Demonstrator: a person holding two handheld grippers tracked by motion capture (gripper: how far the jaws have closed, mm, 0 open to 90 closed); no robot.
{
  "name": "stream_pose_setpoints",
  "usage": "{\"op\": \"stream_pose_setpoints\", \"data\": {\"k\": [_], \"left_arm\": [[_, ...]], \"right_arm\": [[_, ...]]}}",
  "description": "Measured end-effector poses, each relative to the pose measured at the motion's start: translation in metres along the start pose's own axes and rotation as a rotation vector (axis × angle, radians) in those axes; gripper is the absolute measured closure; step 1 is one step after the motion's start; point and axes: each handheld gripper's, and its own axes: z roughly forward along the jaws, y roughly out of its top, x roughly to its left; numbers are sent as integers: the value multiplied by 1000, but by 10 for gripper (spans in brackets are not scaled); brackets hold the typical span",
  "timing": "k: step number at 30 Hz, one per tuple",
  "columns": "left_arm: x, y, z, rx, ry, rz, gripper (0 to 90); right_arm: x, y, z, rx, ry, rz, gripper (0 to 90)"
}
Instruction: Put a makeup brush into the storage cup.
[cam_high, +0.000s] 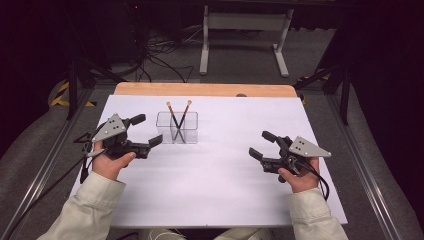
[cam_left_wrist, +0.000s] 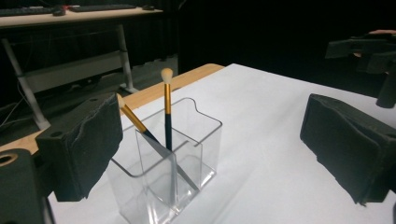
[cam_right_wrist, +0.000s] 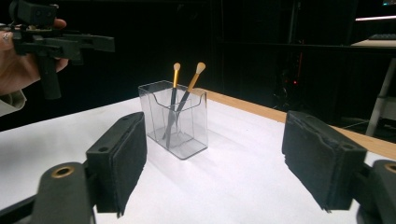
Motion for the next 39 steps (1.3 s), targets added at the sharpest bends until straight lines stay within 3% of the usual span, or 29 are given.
{"op": "stream_pose_setpoints", "data": {"k": [3, 23, 39], "left_arm": [[-4, -7, -7, 13, -18, -15, 59], [-14, -40, -40, 8, -41, -14, 56], [-17, -68, -45, 37, -54, -54, 57]], "right_arm": [[-2, 0, -4, 9, 24, -3, 222], [-11, -6, -20, 19, -12, -6, 215], [-9, -19, -25, 34, -32, -14, 215]]}}
